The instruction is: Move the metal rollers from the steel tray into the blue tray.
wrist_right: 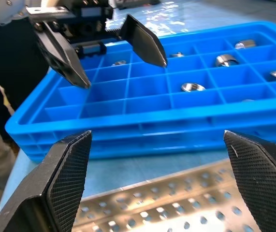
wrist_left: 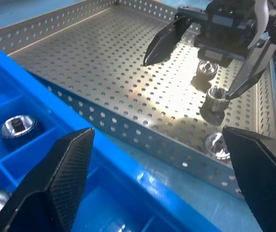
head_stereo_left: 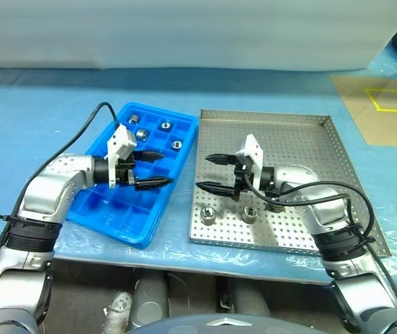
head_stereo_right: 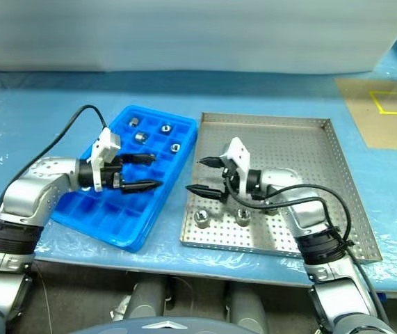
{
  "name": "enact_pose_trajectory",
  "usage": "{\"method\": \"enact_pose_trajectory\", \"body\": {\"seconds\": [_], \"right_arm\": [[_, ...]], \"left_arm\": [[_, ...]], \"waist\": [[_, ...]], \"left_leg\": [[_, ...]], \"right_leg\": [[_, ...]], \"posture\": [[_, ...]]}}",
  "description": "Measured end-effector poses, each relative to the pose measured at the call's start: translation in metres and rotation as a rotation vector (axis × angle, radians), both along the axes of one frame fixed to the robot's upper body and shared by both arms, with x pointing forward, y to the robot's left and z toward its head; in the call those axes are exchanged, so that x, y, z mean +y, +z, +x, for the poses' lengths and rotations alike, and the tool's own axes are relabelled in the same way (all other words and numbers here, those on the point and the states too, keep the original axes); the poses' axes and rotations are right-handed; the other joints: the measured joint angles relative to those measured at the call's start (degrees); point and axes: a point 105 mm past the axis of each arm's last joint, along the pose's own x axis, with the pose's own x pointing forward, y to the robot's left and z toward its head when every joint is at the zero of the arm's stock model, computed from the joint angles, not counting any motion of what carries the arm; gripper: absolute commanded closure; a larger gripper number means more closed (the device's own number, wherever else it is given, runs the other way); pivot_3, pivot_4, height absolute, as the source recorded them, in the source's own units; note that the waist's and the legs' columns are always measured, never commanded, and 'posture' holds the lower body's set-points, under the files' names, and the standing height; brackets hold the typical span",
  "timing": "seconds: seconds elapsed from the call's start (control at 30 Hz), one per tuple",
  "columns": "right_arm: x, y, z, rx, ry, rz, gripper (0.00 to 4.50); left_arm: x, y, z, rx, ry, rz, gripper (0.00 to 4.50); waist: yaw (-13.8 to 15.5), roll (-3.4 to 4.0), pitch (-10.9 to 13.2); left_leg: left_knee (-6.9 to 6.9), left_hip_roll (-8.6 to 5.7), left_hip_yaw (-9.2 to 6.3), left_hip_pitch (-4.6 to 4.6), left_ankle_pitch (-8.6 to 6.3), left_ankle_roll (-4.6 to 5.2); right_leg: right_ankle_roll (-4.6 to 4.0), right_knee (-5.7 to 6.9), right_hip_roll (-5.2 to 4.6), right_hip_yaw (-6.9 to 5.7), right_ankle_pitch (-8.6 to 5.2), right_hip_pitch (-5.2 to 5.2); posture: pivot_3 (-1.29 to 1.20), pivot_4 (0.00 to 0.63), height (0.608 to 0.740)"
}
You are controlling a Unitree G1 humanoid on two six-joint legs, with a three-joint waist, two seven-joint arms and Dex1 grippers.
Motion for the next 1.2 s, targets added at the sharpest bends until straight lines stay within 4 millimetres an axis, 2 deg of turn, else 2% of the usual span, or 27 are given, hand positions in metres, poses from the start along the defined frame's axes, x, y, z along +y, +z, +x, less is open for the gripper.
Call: {"method": "enact_pose_trajectory", "body": {"seconds": [0.13, 0.27, 0.37, 0.5, 0.67, 0.8, 0.93, 1.1, 1.2], "right_arm": [[-0.010, 0.005, -0.011, 0.009, 0.020, -0.020, 0.00], [-0.023, -0.005, -0.026, 0.064, 0.032, -0.076, 0.00], [-0.032, -0.008, -0.026, 0.076, 0.001, -0.085, 0.00], [-0.041, -0.001, -0.026, 0.053, -0.057, -0.075, 0.00], [-0.044, -0.003, -0.032, 0.059, -0.093, -0.068, 0.00], [-0.056, 0.006, -0.032, 0.019, -0.161, -0.065, 0.00], [-0.067, 0.013, -0.041, 0.014, -0.208, -0.052, 0.00], [-0.076, 0.007, -0.053, 0.041, -0.269, -0.060, 0.00], [-0.077, 0.002, -0.056, 0.052, -0.309, -0.059, 0.00]], "left_arm": [[-0.017, 0.003, -0.001, 0.001, -0.058, -0.023, 0.01], [-0.037, -0.001, -0.008, 0.023, -0.147, -0.031, 0.01], [-0.052, -0.003, -0.012, 0.033, -0.203, -0.042, 0.01], [-0.078, -0.005, -0.017, 0.049, -0.292, -0.067, 0.01], [-0.084, -0.013, -0.013, 0.061, -0.330, -0.030, 0.01], [-0.094, -0.024, -0.012, 0.063, -0.404, 0.035, 0.01], [-0.096, -0.035, -0.010, 0.039, -0.490, 0.135, 0.01], [-0.099, -0.049, -0.009, -0.022, -0.628, 0.282, 0.01], [-0.104, -0.051, -0.006, -0.116, -0.699, 0.355, 0.01]], "waist": [[-0.03, 0.00, 0.00], [-0.08, 0.00, 0.00], [-0.16, 0.01, 0.00], [-0.30, 0.02, -0.01], [-1.59, 0.03, -0.01], [-1.85, 0.04, -0.02], [-2.26, 0.06, -0.04], [-3.45, 0.07, -0.04], [-4.17, 0.07, -0.04]], "left_leg": [[-0.01, 0.00, 0.25, 0.00, -0.02, 0.03], [0.01, 0.01, 0.42, 0.02, -0.05, 0.09], [0.05, 0.01, 0.45, 0.03, -0.05, 0.08], [0.08, 0.02, 0.52, 0.05, -0.05, 0.09], [0.06, 0.00, 0.54, 0.03, -0.09, 0.17], [0.18, 0.00, 0.61, 0.03, -0.17, 0.31], [0.16, 0.00, 0.63, 0.02, -0.20, 0.36], [0.20, -0.02, 0.70, 0.04, -0.31, 0.55], [0.23, -0.02, 0.71, 0.03, -0.33, 0.56]], "right_leg": [[0.00, -0.03, 0.00, 0.00, 0.00, 0.00], [0.00, -0.05, 0.00, 0.05, 0.00, 0.01], [0.01, -0.03, 0.00, 0.06, 0.00, 0.01], [0.02, -0.02, 0.00, 0.10, 0.01, 0.02], [0.02, -0.09, 0.02, 0.11, 0.00, 0.01], [0.03, -0.12, 0.01, 0.15, 0.01, 0.05], [0.04, -0.22, 0.01, 0.16, 0.00, 0.07], [0.06, -0.37, 0.01, 0.20, 0.01, 0.16], [0.09, -0.39, 0.01, 0.20, 0.02, 0.18]], "posture": [[-0.04, 0.150, 0.740], [-0.06, 0.150, 0.740], [-0.11, 0.150, 0.740], [-0.16, 0.150, 0.740], [-0.22, 0.150, 0.740], [-0.28, 0.150, 0.740], [-0.33, 0.150, 0.740], [-0.38, 0.150, 0.740], [-0.40, 0.150, 0.740]]}}
